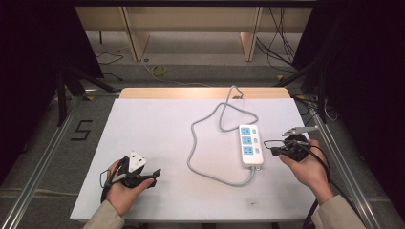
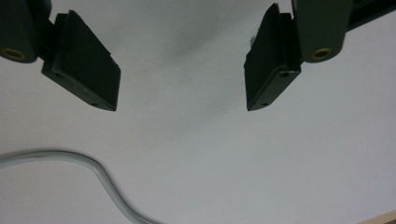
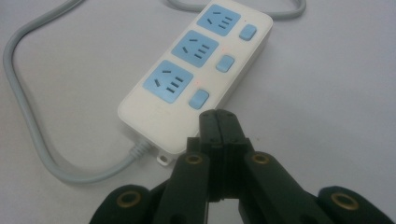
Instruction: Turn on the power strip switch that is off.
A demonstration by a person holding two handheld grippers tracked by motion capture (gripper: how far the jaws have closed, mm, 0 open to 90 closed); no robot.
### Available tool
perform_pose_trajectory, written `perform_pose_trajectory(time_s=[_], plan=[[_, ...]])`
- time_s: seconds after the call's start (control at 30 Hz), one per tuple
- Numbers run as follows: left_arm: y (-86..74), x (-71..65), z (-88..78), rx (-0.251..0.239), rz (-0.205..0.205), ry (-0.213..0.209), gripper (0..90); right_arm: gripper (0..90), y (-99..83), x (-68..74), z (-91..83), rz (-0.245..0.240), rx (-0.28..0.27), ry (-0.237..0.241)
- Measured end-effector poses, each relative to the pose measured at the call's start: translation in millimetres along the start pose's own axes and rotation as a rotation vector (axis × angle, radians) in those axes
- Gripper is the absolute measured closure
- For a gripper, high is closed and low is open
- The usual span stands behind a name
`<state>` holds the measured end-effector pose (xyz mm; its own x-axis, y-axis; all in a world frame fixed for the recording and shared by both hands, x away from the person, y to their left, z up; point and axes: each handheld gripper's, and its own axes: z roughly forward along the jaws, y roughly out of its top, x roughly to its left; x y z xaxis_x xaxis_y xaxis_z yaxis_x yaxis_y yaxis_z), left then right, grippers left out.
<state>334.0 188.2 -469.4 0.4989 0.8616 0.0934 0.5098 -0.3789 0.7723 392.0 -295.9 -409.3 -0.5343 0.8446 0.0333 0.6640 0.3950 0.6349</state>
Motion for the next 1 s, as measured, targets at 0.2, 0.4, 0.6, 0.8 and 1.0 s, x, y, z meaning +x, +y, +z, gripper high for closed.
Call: perform_pose_trajectory(time_s=[0.2, 0.4, 0.6, 0.8, 1.0], plan=[[0.0, -0.1, 0.2, 0.000, 0.001, -0.001, 26.8, 90.0, 3.2, -0.8, 2.4, -0.003, 0.013, 0.001], [0.1, -0.7, 0.8, 0.001, 0.004, -0.001, 26.8, 90.0, 6.9, -3.0, 3.8, 0.006, 0.028, 0.003], [0.4, -1.5, 0.8, 0.000, 0.005, -0.004, 26.8, 90.0, 11.8, -5.5, 5.8, 0.013, 0.042, 0.001], [0.4, -1.7, 1.2, 0.000, 0.006, -0.004, 26.9, 90.0, 16.7, -7.0, 8.9, 0.014, 0.056, -0.001], [0.4, -2.0, 1.3, 0.001, 0.008, -0.004, 26.9, 90.0, 24.9, -9.0, 9.8, 0.008, 0.065, -0.007]])
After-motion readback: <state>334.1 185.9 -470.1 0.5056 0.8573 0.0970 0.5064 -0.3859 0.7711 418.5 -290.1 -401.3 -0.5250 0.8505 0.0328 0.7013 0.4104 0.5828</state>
